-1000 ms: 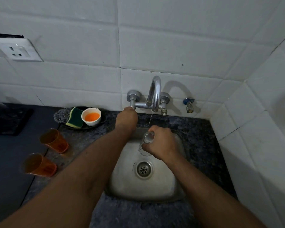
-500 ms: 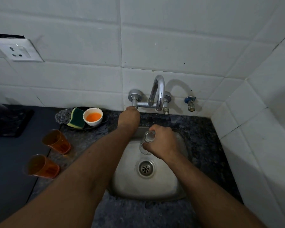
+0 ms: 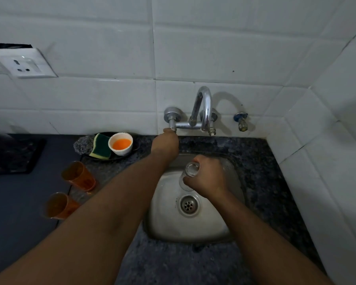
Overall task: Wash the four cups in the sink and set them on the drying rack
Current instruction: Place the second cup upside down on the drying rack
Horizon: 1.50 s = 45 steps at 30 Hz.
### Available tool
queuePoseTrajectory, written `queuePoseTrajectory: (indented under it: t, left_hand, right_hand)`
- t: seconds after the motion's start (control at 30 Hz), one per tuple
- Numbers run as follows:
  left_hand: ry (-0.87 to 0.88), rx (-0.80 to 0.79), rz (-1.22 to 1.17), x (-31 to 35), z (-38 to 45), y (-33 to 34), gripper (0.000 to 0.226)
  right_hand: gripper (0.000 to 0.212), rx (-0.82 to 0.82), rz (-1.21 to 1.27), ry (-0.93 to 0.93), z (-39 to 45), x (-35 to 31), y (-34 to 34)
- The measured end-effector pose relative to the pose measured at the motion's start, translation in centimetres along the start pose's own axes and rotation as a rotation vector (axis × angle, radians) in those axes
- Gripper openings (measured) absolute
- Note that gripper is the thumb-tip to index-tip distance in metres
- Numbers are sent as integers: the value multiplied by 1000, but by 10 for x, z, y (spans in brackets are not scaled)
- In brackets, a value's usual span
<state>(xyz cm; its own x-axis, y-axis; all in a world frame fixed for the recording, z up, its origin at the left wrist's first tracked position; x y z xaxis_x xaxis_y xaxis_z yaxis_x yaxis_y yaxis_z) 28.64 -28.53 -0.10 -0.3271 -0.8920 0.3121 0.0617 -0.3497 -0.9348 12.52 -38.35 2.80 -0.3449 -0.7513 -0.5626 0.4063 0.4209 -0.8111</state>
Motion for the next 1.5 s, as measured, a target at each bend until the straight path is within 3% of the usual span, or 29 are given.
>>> queuePoseTrajectory:
  t: [0.17,0.43,0.6,0.8,1.0,1.23,1.4,1.5]
  left_hand:
    - [-74,-57,-149,-29,-55,-2,19]
    - [-383,-87,-255,-128,-219,-21,18]
    - [-567,-44,-220,-205,-294,-59,16]
    - [-763,123,-136,-305,-336,-120,18]
    - [-842,125,-113,-412,-317,-147,15]
    - [-786,82,-83,-508,-233,-149,29]
    - [-779,-10,2,-556,-172,-135,63]
    - [-776,-72,138,-584,-148,-125,94]
  right_hand:
    - [39,-21,70,-47,-24,-4,-10]
    - [45,-215,218,-235,-90,-45,11]
    - [59,-343,226,-394,-141,-113,49]
    - [61,-451,254,-539,-194,-217,111]
    - [63,-454,266,-589,-201,-317,186]
    - [65,-409,268,-568,-146,-412,269]
    - [57,-345,229,-562,-90,-456,318]
    - [55,-339,259,-575,-63,-476,346]
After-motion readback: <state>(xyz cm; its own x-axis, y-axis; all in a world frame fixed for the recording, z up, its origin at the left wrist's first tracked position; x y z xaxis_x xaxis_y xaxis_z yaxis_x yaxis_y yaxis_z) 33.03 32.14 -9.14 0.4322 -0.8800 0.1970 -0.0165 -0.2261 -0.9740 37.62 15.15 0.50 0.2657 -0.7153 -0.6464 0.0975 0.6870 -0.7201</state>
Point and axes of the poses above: each hand's wrist, its own z-axis towards the middle knuckle, its own y-axis out of the palm, x = y × z, the point moved 4 cm from there along z, towards the middle knuckle, and after that the axes turned 15 degrees about x, right-handed, at the moved point
